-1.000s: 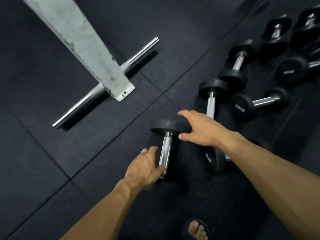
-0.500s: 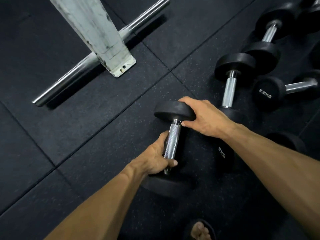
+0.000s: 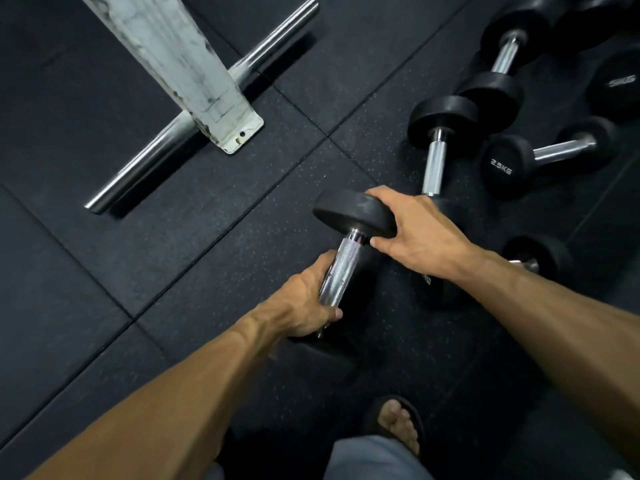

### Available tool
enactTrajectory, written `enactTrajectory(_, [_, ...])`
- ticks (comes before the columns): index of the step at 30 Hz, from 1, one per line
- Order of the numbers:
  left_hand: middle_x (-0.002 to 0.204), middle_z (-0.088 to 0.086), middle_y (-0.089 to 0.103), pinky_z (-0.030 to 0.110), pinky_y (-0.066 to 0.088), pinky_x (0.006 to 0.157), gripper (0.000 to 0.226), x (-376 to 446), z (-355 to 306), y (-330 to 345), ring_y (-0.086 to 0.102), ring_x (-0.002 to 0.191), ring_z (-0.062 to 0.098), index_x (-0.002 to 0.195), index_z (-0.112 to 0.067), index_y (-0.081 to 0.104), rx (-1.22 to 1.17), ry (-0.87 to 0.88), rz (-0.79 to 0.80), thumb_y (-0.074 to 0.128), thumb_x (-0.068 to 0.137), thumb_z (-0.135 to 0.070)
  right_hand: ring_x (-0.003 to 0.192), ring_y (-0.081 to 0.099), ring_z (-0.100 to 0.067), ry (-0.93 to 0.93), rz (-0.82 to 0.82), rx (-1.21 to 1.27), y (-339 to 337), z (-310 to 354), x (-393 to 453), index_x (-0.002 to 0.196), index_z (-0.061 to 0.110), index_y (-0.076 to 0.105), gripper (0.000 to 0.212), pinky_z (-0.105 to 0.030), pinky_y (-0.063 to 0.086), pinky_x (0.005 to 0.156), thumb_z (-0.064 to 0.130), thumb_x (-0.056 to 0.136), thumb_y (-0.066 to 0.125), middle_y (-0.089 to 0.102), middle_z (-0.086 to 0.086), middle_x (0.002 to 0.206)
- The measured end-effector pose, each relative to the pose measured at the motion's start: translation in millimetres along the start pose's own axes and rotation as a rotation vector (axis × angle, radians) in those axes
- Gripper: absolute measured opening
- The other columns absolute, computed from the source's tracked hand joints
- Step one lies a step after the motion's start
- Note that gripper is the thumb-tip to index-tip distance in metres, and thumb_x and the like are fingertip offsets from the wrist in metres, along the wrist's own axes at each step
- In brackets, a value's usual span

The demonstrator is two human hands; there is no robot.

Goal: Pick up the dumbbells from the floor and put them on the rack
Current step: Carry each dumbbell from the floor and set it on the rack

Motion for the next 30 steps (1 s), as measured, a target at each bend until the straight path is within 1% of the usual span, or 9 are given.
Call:
enactTrajectory(4, [0.118,-0.001,0.058,0.032,0.052,0.087,0.090,-43.0,-34.0,-12.3,0.062,0.094,0.015,0.148,-0.043,0.015,0.021,0.039,0.006,0.072,0.083,-0.015,0.090,0.064,-0.020,0.002,-0.045,0.024,-36.3,29.5,-34.5,0.131,0.030,0.051,0.057,-0.040,0.054,0.084,0.013,0.080,0.073,0.067,0.003,0.096])
enactTrajectory(7, [0.100,-0.008,0.057,0.030,0.049,0.087,0.090,-81.5,-68.1,-23.4,0.059,0.093,0.014,0.148,-0.044,0.015,0.054,0.082,0.020,0.071,0.084,-0.016,0.092,0.066,-0.023,0.021,-0.090,0.031,-72.4,53.4,-66.8,0.130,0.034,0.050,0.058,-0.043,0.056,0.083,0.015,0.080,0.072,0.068,0.002,0.099])
enactTrajectory(11, [0.113,-0.002,0.059,0.036,0.050,0.094,0.092,-135.1,-118.8,-41.4,0.060,0.100,0.018,0.148,-0.045,0.015,0.102,0.140,0.042,0.073,0.082,-0.018,0.095,0.066,-0.025,0.059,-0.156,0.043,-129.5,91.1,-118.0,0.127,0.039,0.049,0.059,-0.042,0.055,0.085,0.017,0.078,0.072,0.069,0.002,0.101])
enactTrajectory(14, [0.121,-0.002,0.060,0.037,0.050,0.097,0.094,-176.5,-163.5,-56.5,0.061,0.104,0.017,0.147,-0.047,0.014,0.170,0.225,0.068,0.075,0.080,-0.020,0.099,0.065,-0.022,0.080,-0.227,0.051,-177.5,121.6,-163.7,0.129,0.035,0.051,0.060,-0.041,0.054,0.088,0.016,0.078,0.074,0.069,0.004,0.104])
enactTrajectory(17, [0.125,-0.003,0.058,0.033,0.048,0.097,0.093,-220.0,-217.3,-73.2,0.059,0.107,0.017,0.147,-0.045,0.016,0.250,0.316,0.100,0.075,0.080,-0.018,0.091,0.066,-0.017,0.122,-0.308,0.067,-230.7,151.2,-214.1,0.128,0.031,0.054,0.055,-0.035,0.054,0.080,0.014,0.080,0.075,0.068,0.008,0.097])
enactTrajectory(21, [0.117,-0.002,0.060,0.027,0.048,0.087,0.088,-276.0,-296.7,-85.8,0.058,0.095,0.015,0.147,-0.040,0.022,0.389,0.476,0.110,0.075,0.080,-0.018,0.091,0.066,-0.021,0.175,-0.460,0.045,-297.9,186.5,-287.2,0.125,0.034,0.054,0.054,-0.039,0.054,0.082,0.015,0.078,0.073,0.070,0.004,0.098])
enactTrajectory(26, [0.093,-0.003,0.060,0.035,0.055,0.077,0.088,-359.2,-400.3,-80.2,0.059,0.079,0.015,0.143,-0.034,0.027,0.475,0.650,0.176,0.078,0.075,-0.012,0.091,0.065,-0.027,0.269,-0.621,-0.046,-382.1,237.3,-400.3,0.121,0.033,0.056,0.050,-0.037,0.053,0.079,0.021,0.075,0.072,0.070,-0.001,0.098])
enactTrajectory(28, [0.090,-0.009,0.057,0.023,0.049,0.068,0.090,-394.8,-443.4,-68.6,0.055,0.075,0.008,0.145,-0.031,0.027,0.499,0.737,0.223,0.078,0.074,-0.008,0.091,0.065,-0.025,0.317,-0.668,-0.081,-414.0,253.2,-451.5,0.121,0.034,0.055,0.051,-0.035,0.053,0.078,0.024,0.074,0.073,0.070,0.000,0.098])
enactTrajectory(30, [0.089,-0.013,0.055,0.016,0.043,0.065,0.088,-432.9,-484.3,-51.4,0.053,0.071,0.000,0.145,-0.027,0.028,0.497,0.811,0.299,0.076,0.076,-0.001,0.090,0.066,-0.024,0.371,-0.723,-0.097,-442.9,265.1,-504.3,0.123,0.032,0.056,0.053,-0.034,0.053,0.078,0.025,0.074,0.074,0.071,0.001,0.098])
Point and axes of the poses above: each hand's wrist, its own x-axis towards the middle knuckle, its own y-axis out of the palm, z = x × y, the point moved 2 cm from there along x, towards the middle knuckle
